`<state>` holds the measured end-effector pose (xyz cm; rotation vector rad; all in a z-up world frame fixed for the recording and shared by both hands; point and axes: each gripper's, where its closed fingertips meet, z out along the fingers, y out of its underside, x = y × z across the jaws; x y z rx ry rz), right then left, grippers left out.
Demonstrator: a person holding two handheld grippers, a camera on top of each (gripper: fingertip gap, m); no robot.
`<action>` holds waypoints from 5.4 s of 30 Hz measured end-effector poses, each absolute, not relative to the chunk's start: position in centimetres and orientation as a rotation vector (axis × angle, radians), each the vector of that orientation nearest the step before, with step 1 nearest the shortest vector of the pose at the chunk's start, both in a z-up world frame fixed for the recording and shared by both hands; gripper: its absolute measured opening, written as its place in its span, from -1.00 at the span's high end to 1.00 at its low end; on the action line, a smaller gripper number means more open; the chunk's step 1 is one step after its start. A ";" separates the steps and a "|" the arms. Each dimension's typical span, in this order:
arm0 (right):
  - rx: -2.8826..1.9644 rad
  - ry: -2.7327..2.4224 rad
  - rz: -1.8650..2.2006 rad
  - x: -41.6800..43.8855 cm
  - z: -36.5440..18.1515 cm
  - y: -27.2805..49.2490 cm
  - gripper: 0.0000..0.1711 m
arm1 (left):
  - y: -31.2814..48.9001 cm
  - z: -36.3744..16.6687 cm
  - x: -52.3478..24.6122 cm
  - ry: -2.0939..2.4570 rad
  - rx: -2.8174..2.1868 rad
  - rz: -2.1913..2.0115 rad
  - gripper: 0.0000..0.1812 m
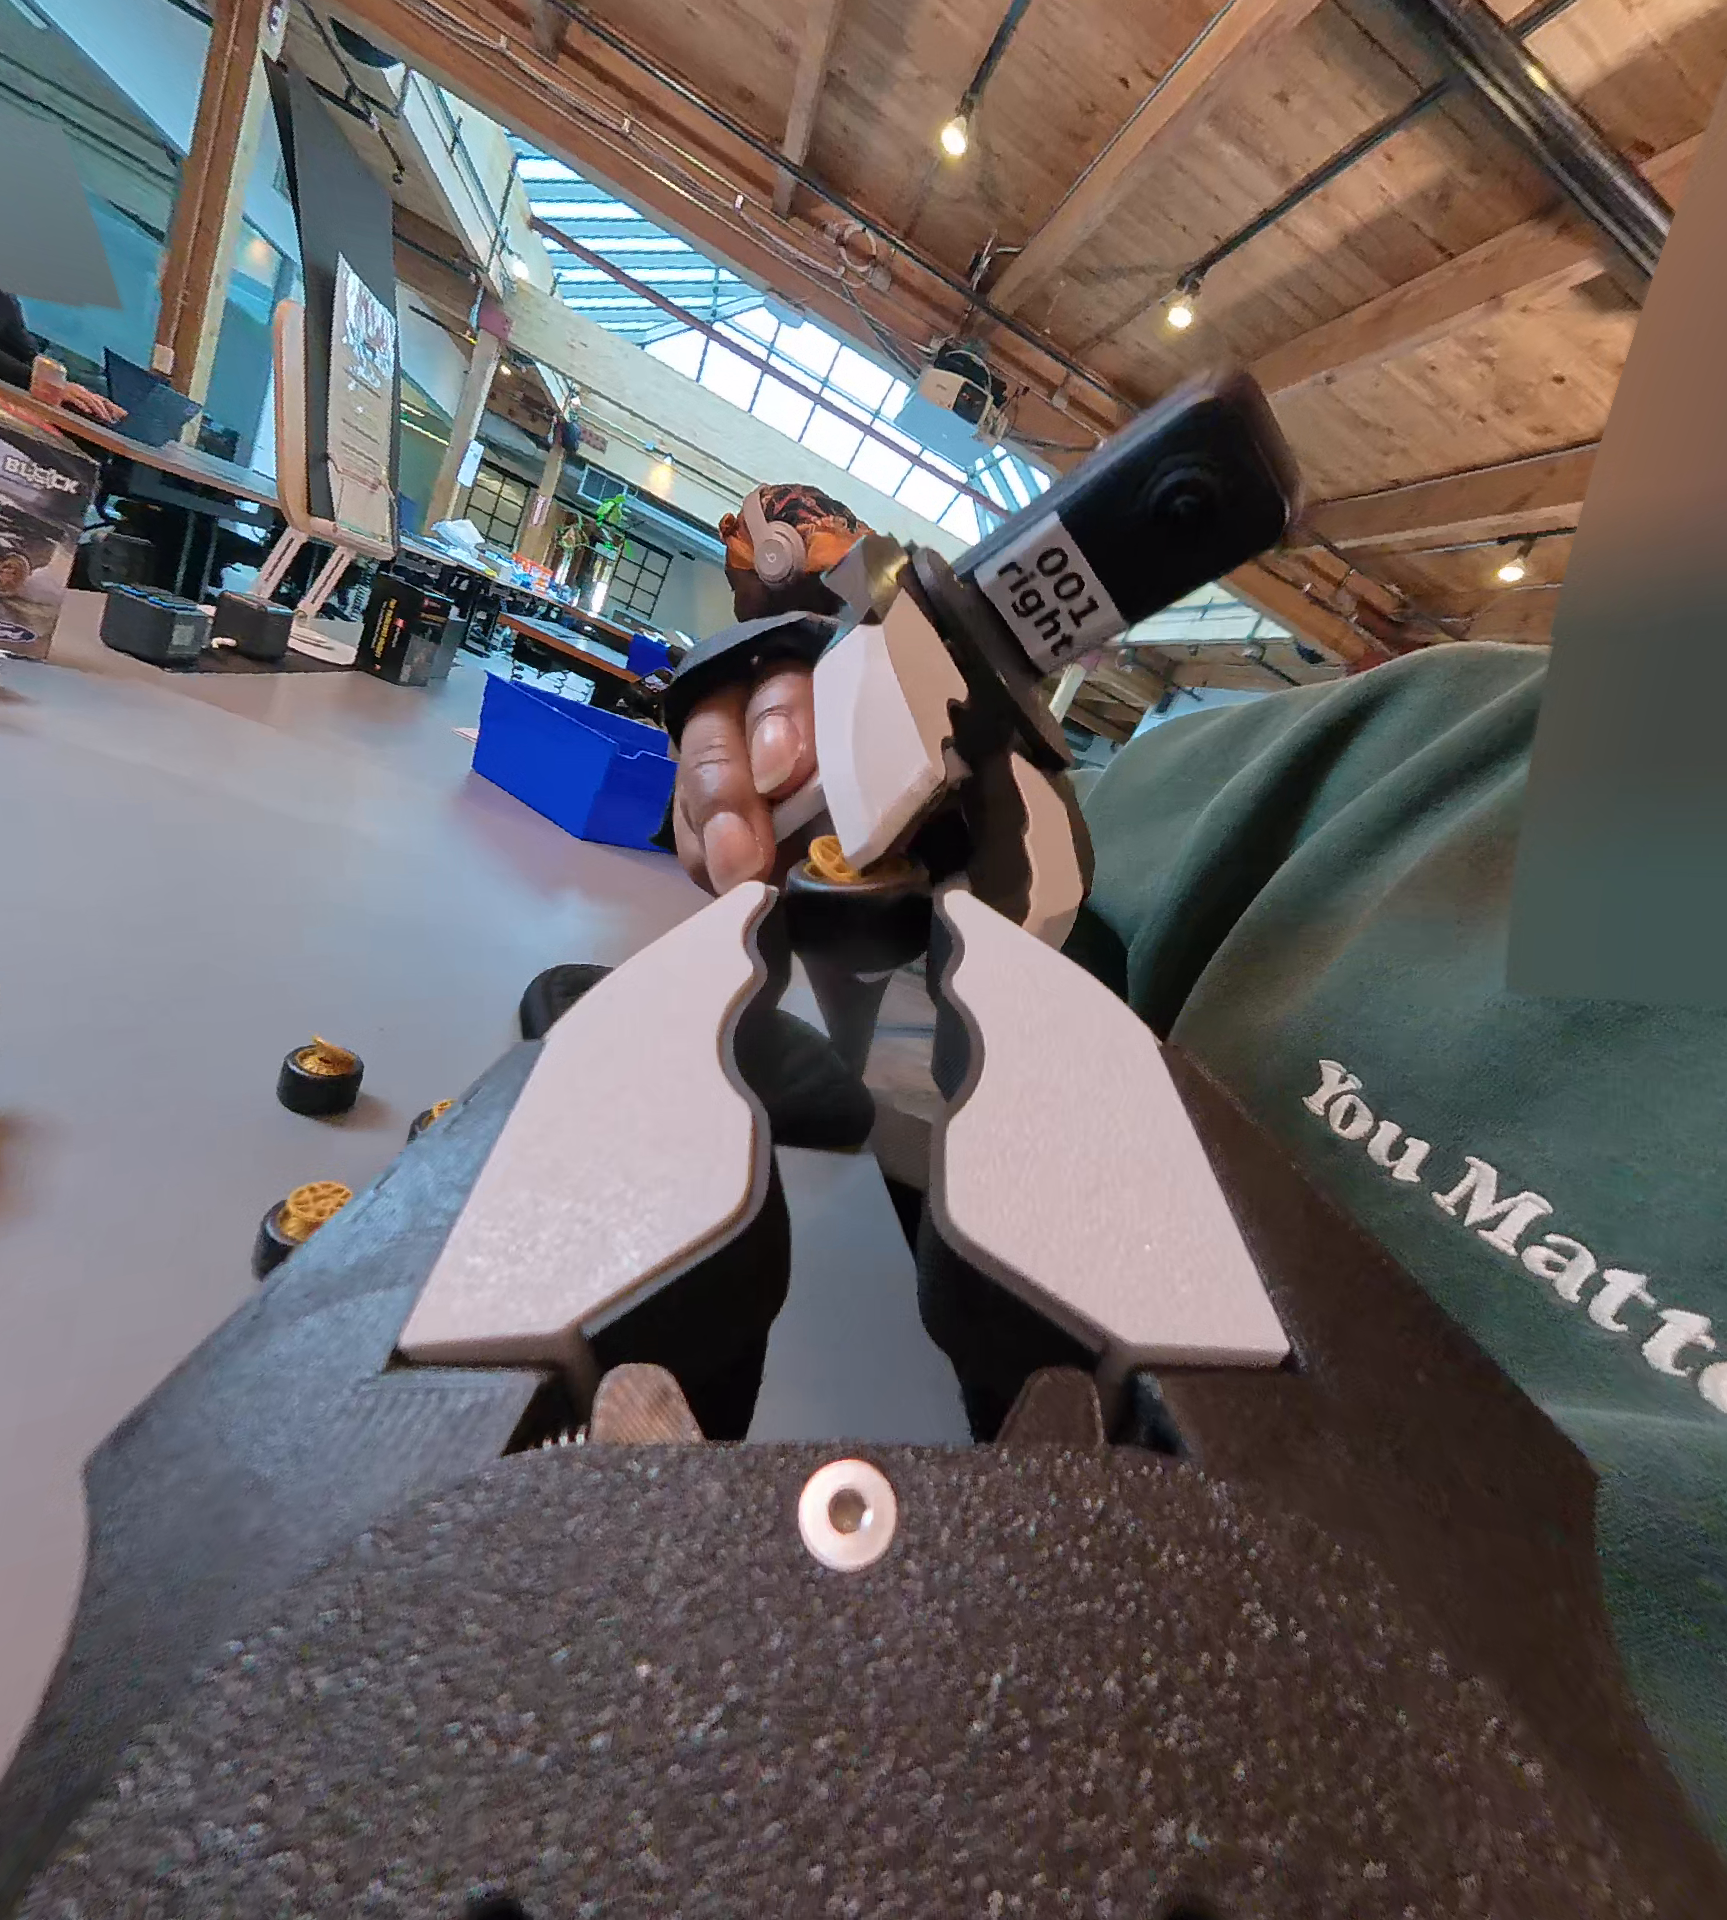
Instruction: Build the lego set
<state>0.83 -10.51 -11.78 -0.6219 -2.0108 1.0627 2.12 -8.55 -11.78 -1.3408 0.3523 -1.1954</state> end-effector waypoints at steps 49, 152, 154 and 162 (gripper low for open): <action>-0.306 -1.945 0.625 1.2 -12.6 -9.8 0.75 | -8.8 -12.2 3.0 0.425 -1.373 -1.113 0.71; -0.339 -1.750 0.531 2.8 -13.1 -8.5 0.81 | -8.1 -12.7 4.3 0.357 -1.408 -1.292 0.60; -0.317 -1.753 0.519 2.8 -13.3 -8.8 0.81 | -7.9 -13.1 4.3 0.352 -1.428 -1.283 0.70; -0.392 -1.808 0.716 3.3 -13.1 -9.9 0.68 | -8.3 -13.3 4.3 0.428 -1.428 -1.180 0.70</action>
